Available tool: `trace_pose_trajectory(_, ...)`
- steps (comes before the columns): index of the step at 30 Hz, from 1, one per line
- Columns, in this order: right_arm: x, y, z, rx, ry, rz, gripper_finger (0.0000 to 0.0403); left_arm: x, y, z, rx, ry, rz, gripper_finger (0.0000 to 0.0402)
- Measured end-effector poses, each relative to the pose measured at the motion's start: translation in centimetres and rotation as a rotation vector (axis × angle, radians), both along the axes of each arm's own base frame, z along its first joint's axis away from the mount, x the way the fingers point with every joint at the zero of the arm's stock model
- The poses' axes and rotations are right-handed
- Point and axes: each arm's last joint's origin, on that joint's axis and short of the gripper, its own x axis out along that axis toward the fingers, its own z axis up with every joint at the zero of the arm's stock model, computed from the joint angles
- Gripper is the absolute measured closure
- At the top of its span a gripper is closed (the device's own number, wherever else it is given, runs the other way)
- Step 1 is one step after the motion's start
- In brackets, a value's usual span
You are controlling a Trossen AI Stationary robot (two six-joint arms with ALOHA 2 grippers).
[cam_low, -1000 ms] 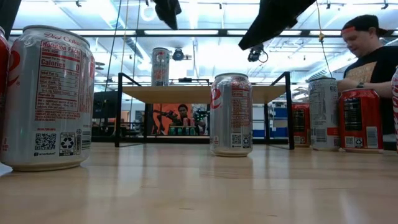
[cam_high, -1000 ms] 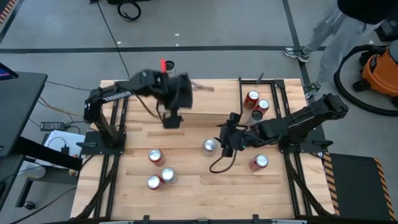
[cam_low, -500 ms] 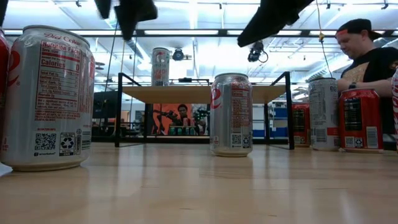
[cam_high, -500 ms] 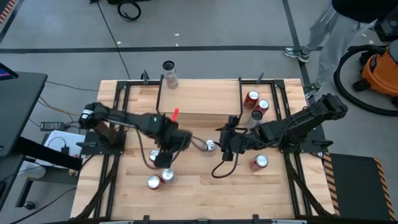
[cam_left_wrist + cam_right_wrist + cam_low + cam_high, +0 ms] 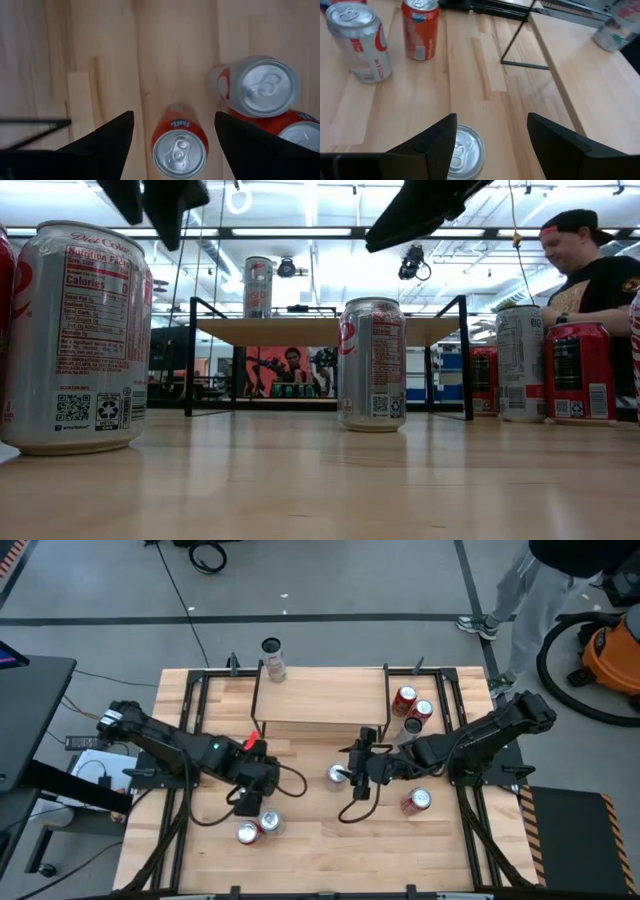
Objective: Place canned beverage on shelf
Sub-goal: Put the top left orange soda can on the shelf
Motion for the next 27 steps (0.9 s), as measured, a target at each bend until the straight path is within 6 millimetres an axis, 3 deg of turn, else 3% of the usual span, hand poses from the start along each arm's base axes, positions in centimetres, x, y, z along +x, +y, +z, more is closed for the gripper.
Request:
trace_pose_trajectory(9,0.8,-0.6,-0.2,0.010,-0.015,0.031,0.0151,-1.0,0.1,-1.7,0.022,0.150,0.020,0.0102)
trace_pose_trajectory(18,0.9,-0.8,-0.1,-0.014,-0.016,0.053,0.0151,-0.9,0.3,-2.5,0.012,0.159,0.036,0.0043)
trace_pose_trajectory(27,1.2,-1.2,0.1,0.003,-0.032,0.069,0.0151,-0.6,0.2,-2.5,0.016,0.131,0.012,0.0036)
